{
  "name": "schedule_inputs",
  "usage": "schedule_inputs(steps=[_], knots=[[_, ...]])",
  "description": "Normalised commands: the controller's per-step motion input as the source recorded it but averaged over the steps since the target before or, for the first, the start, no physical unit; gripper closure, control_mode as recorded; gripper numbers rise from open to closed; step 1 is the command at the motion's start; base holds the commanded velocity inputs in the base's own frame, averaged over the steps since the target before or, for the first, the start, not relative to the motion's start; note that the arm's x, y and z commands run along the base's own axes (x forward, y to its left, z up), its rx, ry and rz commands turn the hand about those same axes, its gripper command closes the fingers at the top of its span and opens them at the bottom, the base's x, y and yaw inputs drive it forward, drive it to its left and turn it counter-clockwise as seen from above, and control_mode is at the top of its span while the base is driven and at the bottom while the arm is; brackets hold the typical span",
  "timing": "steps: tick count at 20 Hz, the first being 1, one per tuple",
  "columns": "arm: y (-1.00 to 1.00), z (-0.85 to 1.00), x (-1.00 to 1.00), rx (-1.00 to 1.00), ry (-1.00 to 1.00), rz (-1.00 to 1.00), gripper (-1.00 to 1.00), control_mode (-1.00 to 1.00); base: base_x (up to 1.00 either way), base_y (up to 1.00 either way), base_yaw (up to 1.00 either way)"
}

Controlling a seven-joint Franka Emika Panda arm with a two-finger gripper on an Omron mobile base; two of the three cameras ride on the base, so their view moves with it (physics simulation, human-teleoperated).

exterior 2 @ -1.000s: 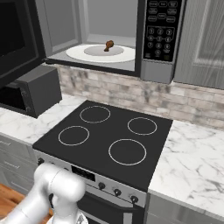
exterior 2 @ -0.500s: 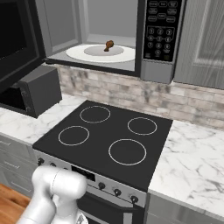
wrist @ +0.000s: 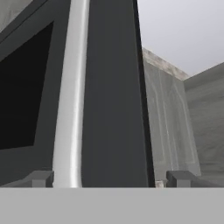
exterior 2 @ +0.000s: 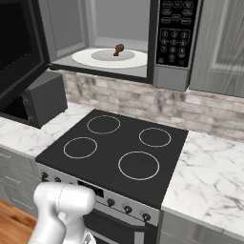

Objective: Transport the chicken drumstick from the fridge to the microwave and turn on the microwave.

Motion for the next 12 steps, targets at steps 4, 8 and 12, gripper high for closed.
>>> schedule_inputs(steps=[4, 8, 12], knots=[[-0.64, 0.0, 0.0, 0.0, 0.0, -0.02, -1.0, -1.0, 0.0, 0.0, 0.0], [-0.54, 0.0, 0.0, 0.0, 0.0, -0.08, -1.0, -1.0, 0.0, 0.0, 0.0], [-0.44, 0.0, 0.0, 0.0, 0.0, -0.11, -1.0, -1.0, 0.0, 0.0, 0.0]])
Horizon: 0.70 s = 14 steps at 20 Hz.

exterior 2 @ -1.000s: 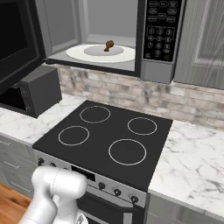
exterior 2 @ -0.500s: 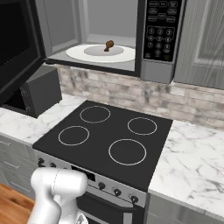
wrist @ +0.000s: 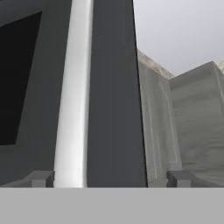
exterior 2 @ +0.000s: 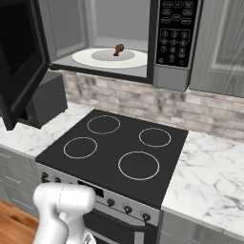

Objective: Transport the chicken drumstick from the fridge to the microwave and turn on the microwave.

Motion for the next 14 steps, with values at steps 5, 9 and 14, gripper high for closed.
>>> schedule_inputs(steps=[5, 9, 14], knots=[[-0.34, 0.0, 0.03, 0.0, 0.0, -0.14, -1.0, -1.0, 0.0, 0.0, 0.0], [-0.28, 0.0, 0.24, 0.0, -0.01, -0.12, -1.0, -1.0, 0.0, 0.0, 0.0], [-0.26, 0.0, 0.52, 0.0, -0.01, 0.0, -1.0, -1.0, 0.0, 0.0, 0.0]])
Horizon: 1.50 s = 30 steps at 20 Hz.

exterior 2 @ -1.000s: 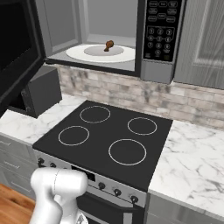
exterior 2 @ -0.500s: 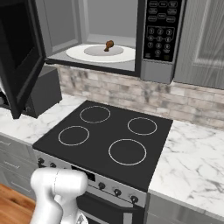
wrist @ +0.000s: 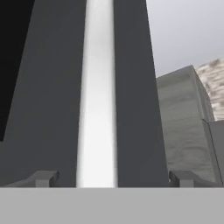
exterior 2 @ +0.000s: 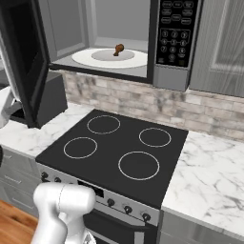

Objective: Transport the chicken drumstick from the fridge to the microwave and turn on the microwave.

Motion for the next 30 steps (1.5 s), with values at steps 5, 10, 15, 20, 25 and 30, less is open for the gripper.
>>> schedule_inputs(steps=[5, 10, 15, 20, 25, 30], knots=[[-0.19, 0.0, 0.57, 0.01, -0.01, 0.02, -1.0, -1.0, 0.0, 0.0, 0.0], [-0.26, 0.0, 0.49, 0.0, -0.02, -0.01, -1.0, -1.0, 0.0, 0.0, 0.0], [-0.35, 0.0, 0.69, 0.02, -0.03, 0.0, -1.0, -1.0, 0.0, 0.0, 0.0], [-0.47, 0.0, 0.84, 0.07, 0.0, 0.03, -1.0, -1.0, 0.0, 0.0, 0.0], [-0.66, 0.0, 0.6, 0.11, -0.01, 0.18, -1.0, -1.0, 0.0, 0.0, 0.0], [-0.66, -0.01, 0.27, 0.08, -0.04, 0.15, -1.0, -1.0, 0.0, 0.0, 0.0]])
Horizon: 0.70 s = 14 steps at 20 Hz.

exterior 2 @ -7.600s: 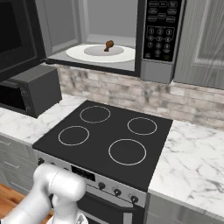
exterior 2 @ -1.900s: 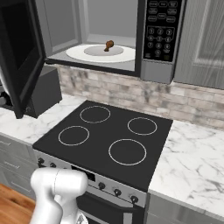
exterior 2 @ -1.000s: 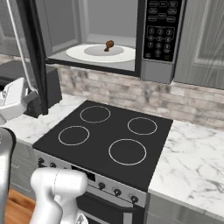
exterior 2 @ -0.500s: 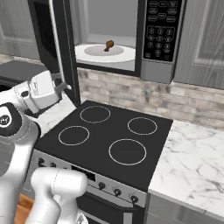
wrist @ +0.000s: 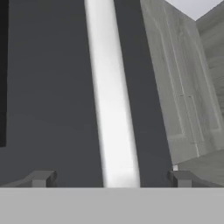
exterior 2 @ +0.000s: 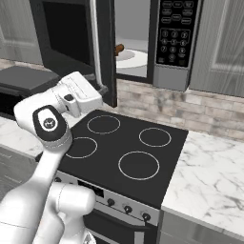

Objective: Transport the chicken drumstick from the fridge to the microwave and turn on the microwave.

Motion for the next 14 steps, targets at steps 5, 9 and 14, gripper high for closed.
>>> schedule_inputs(steps=[5, 9, 14], knots=[[-0.56, 0.0, 0.27, 0.04, -0.04, 0.01, -1.0, -1.0, 0.0, 0.0, 0.0], [-0.24, -0.23, 0.46, 0.05, -0.01, 0.0, -1.0, -1.0, 0.0, 0.0, 0.0], [0.0, -0.44, 0.74, 0.0, 0.0, 0.1, -1.0, -1.0, 0.0, 0.0, 0.0]])
